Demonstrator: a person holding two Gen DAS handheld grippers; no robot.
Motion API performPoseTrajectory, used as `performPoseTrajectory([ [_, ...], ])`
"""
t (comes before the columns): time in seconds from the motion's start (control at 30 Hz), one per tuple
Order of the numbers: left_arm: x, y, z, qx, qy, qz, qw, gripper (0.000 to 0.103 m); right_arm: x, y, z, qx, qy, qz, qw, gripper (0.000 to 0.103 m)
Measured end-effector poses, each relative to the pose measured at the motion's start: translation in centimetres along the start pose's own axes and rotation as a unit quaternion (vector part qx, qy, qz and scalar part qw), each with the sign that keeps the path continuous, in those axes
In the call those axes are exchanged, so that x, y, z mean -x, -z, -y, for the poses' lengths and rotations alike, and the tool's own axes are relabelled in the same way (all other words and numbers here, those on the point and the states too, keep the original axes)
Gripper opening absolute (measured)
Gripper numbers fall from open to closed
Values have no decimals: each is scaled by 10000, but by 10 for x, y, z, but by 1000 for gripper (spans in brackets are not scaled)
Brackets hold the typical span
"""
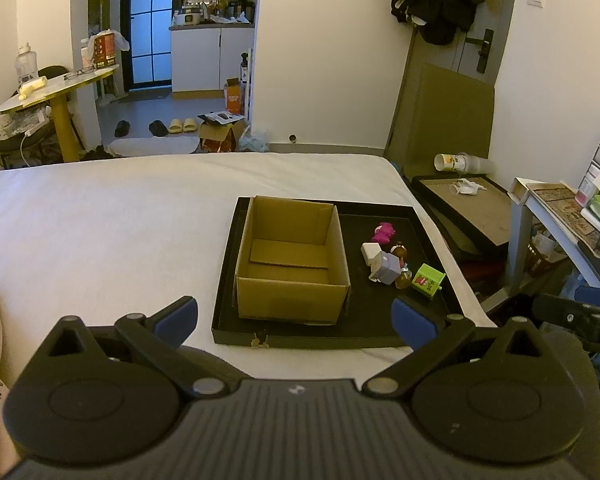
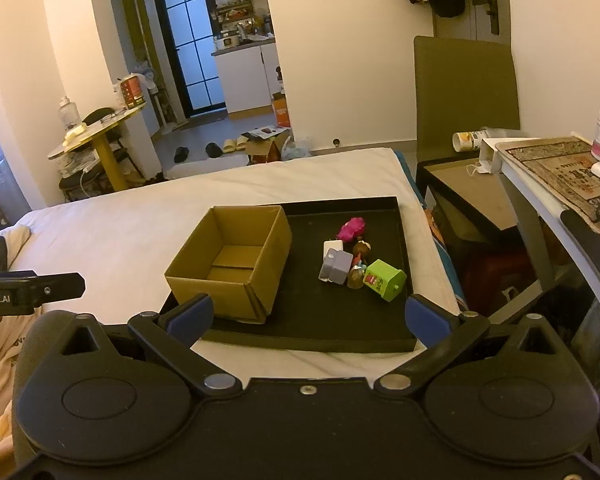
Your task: Organize rigid objects
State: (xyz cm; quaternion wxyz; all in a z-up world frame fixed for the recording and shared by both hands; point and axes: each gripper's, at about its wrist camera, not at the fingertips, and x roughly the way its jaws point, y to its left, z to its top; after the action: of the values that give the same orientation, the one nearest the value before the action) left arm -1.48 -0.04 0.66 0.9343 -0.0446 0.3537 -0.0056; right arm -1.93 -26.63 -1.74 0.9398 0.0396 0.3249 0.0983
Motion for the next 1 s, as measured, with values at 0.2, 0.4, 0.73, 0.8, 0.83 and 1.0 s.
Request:
performPoseTrajectory([
  [0.2, -2, -1, 0, -15, -10, -23, 10000, 103, -2, 0, 0, -29, 33, -26, 10000, 103],
  [0.4, -7, -5, -4, 44, -89, -2, 10000, 103, -4, 0, -2, 1, 70, -31, 10000, 103],
  [0.73, -19, -8, -8, 91, -102, -131, 9998, 103, -11, -3, -1, 32, 129, -61, 9999, 103],
  [0.8, -22, -10, -8, 86, -112, -144, 9998, 103, -11, -3, -1, 38, 136, -63, 9999, 103],
  [0.83, -23, -11, -9, 89, -116, -149, 9998, 103, -13, -4, -1, 39, 139, -72, 9999, 103],
  [1.0, -28, -16, -11, 96, -148, -185, 9997, 103, -21, -9, 1, 44, 156, -115, 9998, 103],
])
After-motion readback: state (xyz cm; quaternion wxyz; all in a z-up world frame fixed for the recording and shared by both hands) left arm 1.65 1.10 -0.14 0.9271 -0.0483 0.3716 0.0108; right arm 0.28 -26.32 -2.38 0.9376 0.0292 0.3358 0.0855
